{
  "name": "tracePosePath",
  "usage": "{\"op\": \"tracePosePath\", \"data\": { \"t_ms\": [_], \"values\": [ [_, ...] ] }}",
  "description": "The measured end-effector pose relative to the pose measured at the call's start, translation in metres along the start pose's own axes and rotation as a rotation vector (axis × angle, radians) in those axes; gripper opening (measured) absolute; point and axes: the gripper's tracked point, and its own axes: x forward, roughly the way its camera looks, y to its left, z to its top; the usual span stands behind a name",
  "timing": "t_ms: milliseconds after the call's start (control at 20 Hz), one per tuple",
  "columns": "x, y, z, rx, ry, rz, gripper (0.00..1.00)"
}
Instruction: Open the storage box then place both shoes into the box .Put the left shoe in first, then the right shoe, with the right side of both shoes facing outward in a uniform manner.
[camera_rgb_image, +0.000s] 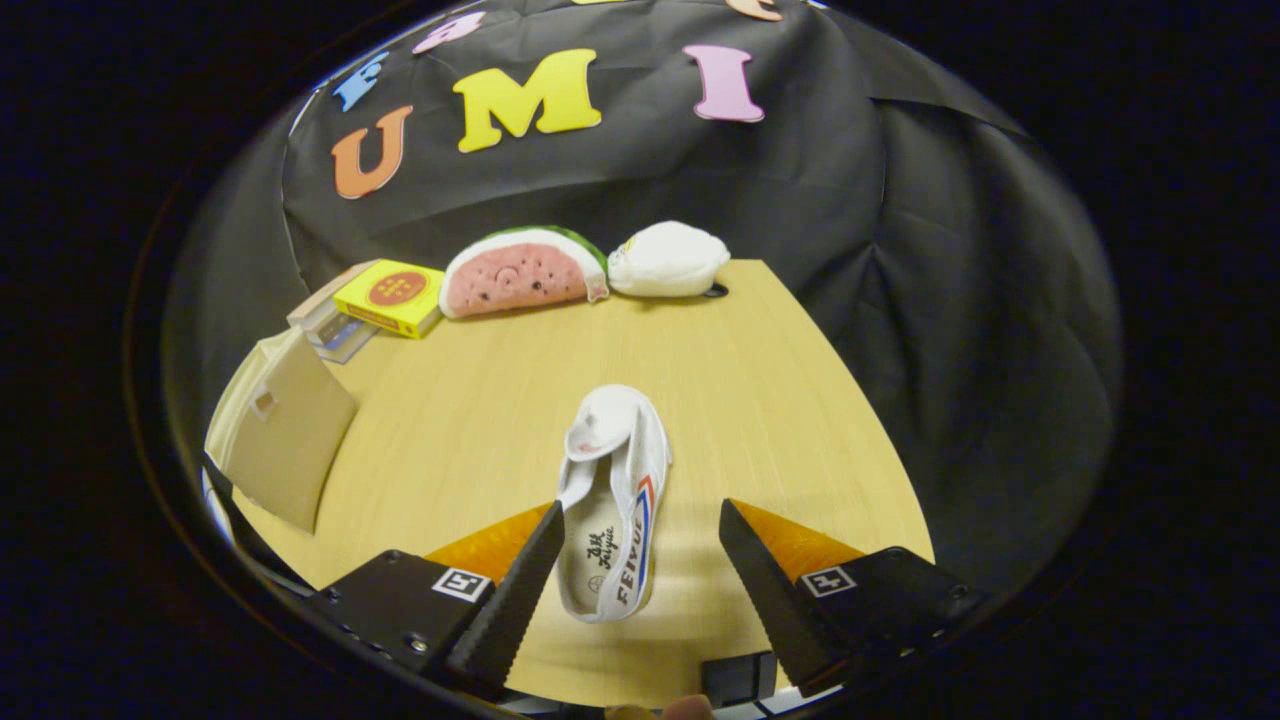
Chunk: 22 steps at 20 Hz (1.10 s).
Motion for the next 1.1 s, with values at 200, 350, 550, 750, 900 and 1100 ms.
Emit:
{"op": "tracePosePath", "data": {
  "t_ms": [200,350,550,750,900,1100],
  "values": [
    [0.033,-0.005,-0.007,-0.027,0.038,-0.009,0.96],
    [0.05,-0.01,-0.006,-0.028,0.05,-0.012,0.96],
    [0.062,-0.011,-0.007,-0.01,0.068,0.005,0.87],
    [0.074,-0.002,-0.008,0.017,0.095,0.045,0.6],
    [0.077,0.001,-0.007,0.006,0.105,0.04,0.41],
    [0.073,0.0,-0.006,0.022,0.114,0.045,0.4]
  ]
}}
